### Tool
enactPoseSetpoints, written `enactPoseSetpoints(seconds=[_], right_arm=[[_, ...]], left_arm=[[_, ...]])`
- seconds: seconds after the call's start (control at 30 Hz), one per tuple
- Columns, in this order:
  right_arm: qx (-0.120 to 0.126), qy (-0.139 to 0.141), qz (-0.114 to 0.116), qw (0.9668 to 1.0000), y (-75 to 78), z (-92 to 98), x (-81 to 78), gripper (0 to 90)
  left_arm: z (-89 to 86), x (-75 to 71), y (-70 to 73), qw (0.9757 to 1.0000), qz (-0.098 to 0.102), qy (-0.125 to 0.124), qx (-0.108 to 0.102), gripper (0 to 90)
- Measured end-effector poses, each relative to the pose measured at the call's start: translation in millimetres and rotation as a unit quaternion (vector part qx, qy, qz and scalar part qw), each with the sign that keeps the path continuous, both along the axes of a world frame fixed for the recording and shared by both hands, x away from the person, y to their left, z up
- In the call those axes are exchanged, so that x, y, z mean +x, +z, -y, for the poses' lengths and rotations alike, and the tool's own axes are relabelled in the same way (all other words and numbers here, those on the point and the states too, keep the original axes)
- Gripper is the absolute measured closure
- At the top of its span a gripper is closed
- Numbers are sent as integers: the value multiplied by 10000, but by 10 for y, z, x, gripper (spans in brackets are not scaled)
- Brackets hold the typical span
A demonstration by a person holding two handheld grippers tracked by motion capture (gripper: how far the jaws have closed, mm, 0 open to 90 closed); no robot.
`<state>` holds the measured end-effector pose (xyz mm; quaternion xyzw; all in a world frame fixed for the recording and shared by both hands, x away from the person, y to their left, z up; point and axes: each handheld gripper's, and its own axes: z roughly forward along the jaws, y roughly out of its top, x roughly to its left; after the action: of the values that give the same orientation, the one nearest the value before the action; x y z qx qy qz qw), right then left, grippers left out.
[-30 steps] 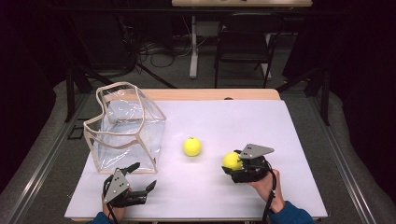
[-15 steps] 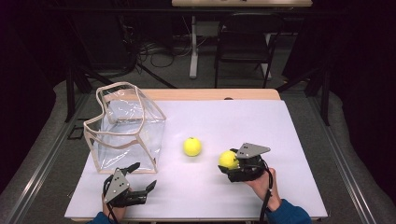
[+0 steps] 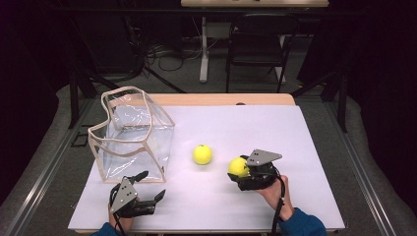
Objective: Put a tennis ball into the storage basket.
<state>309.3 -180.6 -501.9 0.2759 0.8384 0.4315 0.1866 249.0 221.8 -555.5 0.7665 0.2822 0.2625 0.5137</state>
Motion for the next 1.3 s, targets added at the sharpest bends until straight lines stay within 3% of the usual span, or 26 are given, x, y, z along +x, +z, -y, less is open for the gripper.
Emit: enactPoseSetpoints(seconds=[0.7, 1.3], right_arm=[[123, 81, 1, 9999, 85, -64, 36, 261], [266, 236, 47, 9994, 269, -201, 153, 261]], left_arm=[[7, 19, 4, 10000, 38, -64, -48, 157], [15, 28, -2, 10000, 21, -77, -10, 157]])
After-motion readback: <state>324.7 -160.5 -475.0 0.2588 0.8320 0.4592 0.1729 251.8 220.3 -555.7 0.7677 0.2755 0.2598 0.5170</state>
